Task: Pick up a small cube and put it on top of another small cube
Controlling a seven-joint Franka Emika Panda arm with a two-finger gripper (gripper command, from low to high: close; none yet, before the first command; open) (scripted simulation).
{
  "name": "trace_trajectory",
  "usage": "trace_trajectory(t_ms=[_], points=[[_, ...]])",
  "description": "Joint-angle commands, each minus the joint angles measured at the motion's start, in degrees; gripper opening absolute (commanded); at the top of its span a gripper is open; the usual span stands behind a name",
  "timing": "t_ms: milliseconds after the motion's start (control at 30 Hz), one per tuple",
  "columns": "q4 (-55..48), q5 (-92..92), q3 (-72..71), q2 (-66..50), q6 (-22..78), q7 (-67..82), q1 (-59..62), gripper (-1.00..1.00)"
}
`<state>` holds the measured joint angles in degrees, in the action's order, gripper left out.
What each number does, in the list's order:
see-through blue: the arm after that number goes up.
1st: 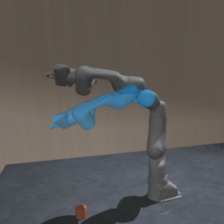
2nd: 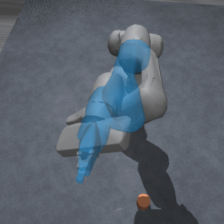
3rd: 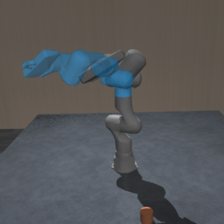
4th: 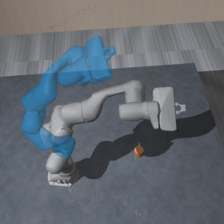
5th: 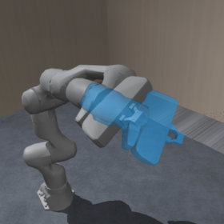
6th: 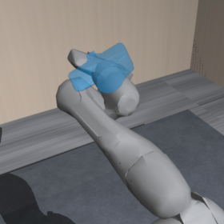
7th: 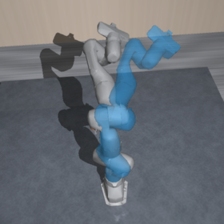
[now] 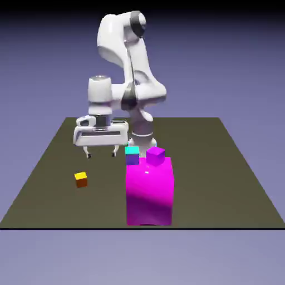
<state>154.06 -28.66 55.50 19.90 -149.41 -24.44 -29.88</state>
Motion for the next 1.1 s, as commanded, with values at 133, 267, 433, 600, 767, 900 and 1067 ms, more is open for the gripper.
trace_trajectory(t_ms=[133,267,433,600,767,900,1067], points=[[10.38,-3.79,-2.23,-2.44,-6.07,7.44,-2.14,0.00],[18.69,-6.76,-4.36,-4.31,-11.13,13.25,-3.59,0.00],[21.80,-9.29,-7.17,-6.69,-15.16,16.05,-1.67,0.00],[21.11,-5.88,-17.54,-13.28,-20.76,17.82,7.17,0.00],[20.41,-2.48,-27.92,-19.86,-26.36,19.59,16.01,0.00],[19.85,0.24,-36.22,-25.13,-30.85,21.01,23.09,0.00],[19.15,3.64,-46.59,-31.72,-36.45,22.78,31.93,0.00]])
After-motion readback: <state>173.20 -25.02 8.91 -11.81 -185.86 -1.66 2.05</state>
